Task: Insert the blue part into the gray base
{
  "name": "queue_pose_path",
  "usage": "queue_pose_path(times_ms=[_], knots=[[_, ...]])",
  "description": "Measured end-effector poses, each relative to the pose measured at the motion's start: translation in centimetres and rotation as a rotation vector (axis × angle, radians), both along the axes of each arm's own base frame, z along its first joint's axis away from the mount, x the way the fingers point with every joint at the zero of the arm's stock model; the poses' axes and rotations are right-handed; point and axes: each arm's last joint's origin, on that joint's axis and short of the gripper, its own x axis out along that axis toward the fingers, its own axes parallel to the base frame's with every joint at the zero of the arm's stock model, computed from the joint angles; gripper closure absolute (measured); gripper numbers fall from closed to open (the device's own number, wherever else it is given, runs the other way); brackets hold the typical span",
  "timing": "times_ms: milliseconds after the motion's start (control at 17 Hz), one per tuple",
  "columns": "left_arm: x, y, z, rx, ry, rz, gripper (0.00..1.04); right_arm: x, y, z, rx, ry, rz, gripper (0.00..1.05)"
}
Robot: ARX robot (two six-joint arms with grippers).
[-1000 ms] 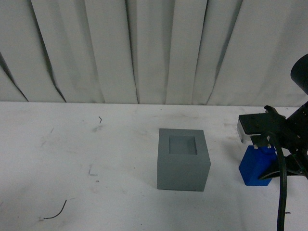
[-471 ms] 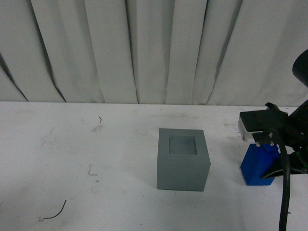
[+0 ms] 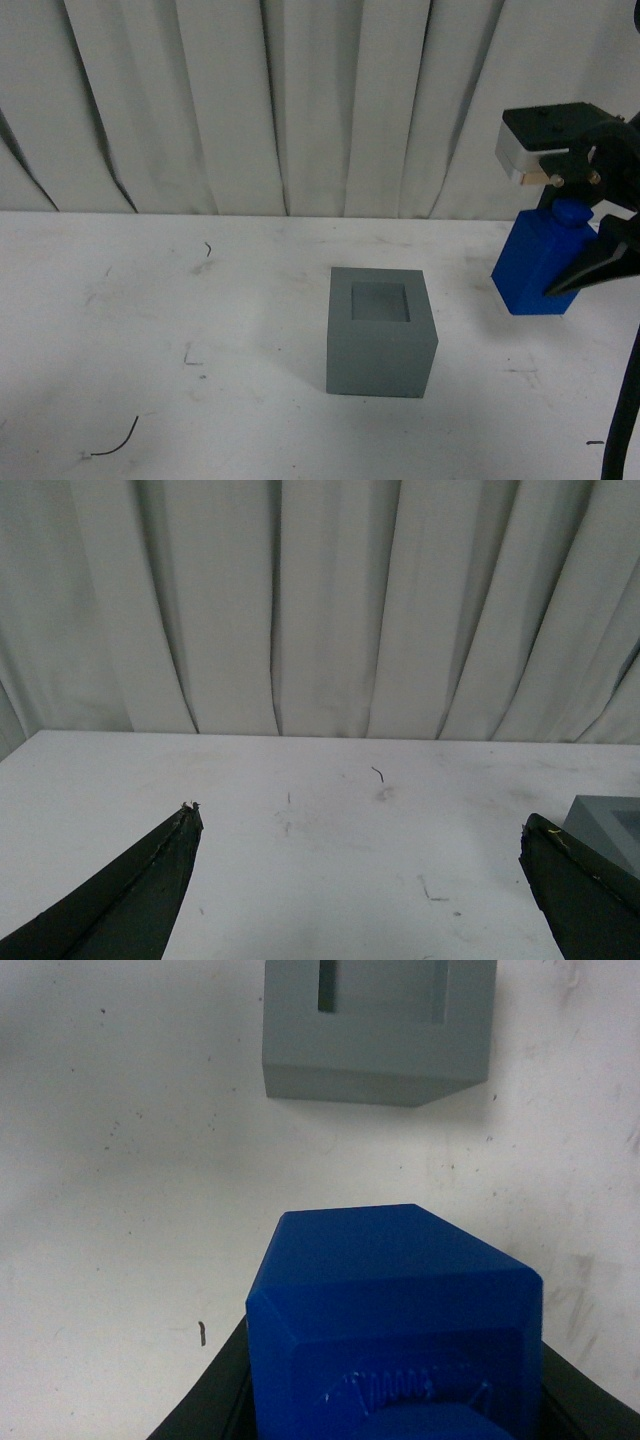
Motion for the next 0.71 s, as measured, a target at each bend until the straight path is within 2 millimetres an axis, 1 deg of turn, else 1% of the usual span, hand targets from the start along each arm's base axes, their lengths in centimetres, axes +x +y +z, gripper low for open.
queue_pose_path(times_ms=[59, 118, 235, 294, 412, 529, 588, 706], knots=[[0.0, 0.0, 0.0, 0.000, 0.000, 0.000, 0.07, -0.1, 0.6, 0.4, 0.003, 0.003, 0.013, 0.57], [0.0, 0.0, 0.0, 0.000, 0.000, 0.000, 0.07, -0.1, 1.5, 0.6, 0.008, 0.002, 0.032, 0.57], [0.0, 0.0, 0.0, 0.000, 0.000, 0.000, 0.07, -0.4, 3.2, 0.8, 0.021, 0.013, 0.059, 0.57], [0.0, 0.0, 0.0, 0.000, 0.000, 0.000, 0.07, -0.4, 3.8, 0.8, 0.025, 0.010, 0.066, 0.57], [0.0, 0.0, 0.0, 0.000, 0.000, 0.000, 0.07, 0.7, 3.7, 0.5, 0.030, -0.001, 0.044, 0.57], [0.0, 0.0, 0.0, 0.000, 0.000, 0.000, 0.07, 1.8, 3.4, -0.1, 0.030, 0.006, 0.021, 0.57], [0.0, 0.0, 0.0, 0.000, 0.000, 0.000, 0.07, 2.3, 3.6, -0.7, 0.027, 0.016, 0.015, 0.57], [0.0, 0.0, 0.0, 0.000, 0.000, 0.000, 0.07, 2.4, 4.3, -0.9, 0.027, 0.036, 0.021, 0.57]])
